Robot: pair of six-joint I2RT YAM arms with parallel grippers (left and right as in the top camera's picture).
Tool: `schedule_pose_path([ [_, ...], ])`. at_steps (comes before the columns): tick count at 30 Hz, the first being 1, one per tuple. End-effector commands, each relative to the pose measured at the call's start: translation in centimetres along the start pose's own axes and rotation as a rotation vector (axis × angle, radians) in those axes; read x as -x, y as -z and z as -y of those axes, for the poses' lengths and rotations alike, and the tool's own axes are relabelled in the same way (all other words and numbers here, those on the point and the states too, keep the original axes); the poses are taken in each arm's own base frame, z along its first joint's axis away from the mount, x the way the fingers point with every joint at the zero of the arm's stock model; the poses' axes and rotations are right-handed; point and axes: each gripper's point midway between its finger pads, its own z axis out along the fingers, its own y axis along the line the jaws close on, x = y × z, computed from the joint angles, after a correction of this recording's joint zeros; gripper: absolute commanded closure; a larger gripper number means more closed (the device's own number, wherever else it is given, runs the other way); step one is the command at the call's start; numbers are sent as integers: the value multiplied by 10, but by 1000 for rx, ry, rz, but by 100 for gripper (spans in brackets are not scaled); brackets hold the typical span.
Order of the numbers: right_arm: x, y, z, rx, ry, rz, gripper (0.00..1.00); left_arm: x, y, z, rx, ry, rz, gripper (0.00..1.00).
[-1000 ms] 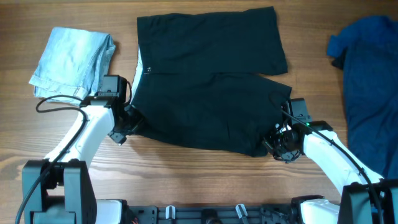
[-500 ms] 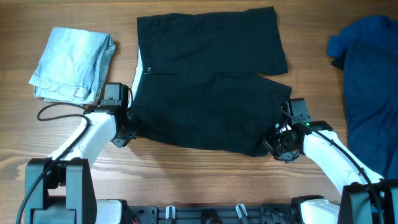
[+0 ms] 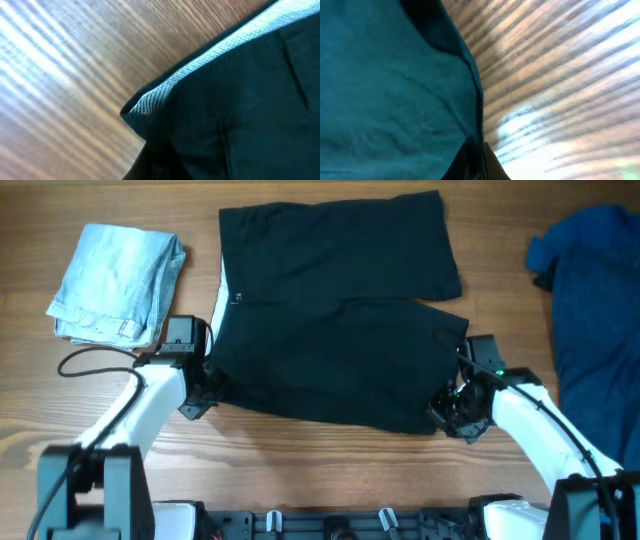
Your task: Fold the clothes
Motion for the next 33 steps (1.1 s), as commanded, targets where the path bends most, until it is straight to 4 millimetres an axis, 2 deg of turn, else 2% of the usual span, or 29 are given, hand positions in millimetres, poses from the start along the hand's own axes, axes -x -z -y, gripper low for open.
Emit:
schedule_pose_path([
  [1, 21, 33, -10, 18, 50, 89, 96, -6, 21, 6, -38, -65, 47, 96],
  [6, 16, 57, -9, 32, 67, 110, 96, -26, 48, 26, -117, -179, 94, 96],
  [10, 7, 72, 0, 22, 75, 124, 96, -46, 65, 26, -128, -251, 111, 96],
  [14, 7, 97, 11, -12, 78, 193, 96, -64, 75, 12, -105, -271, 82, 96],
  [16, 5, 110, 10, 2, 100, 215, 96, -70, 79, 3, -87, -265, 67, 96],
  [18, 1, 135, 7, 30, 108, 240, 96, -81, 91, -16, -57, -254, 38, 96],
  [22, -3, 158, 5, 36, 143, 254, 96, -93, 117, -22, -85, -267, 16, 96],
  [27, 2, 185, -8, 82, 169, 308, 96, -87, 153, -5, -205, -274, 87, 96],
  [30, 12, 200, -22, 118, 175, 347, 96, -64, 172, 10, -258, -252, 217, 96],
  [33, 25, 203, -36, 126, 184, 354, 96, -47, 178, 24, -291, -238, 305, 96],
])
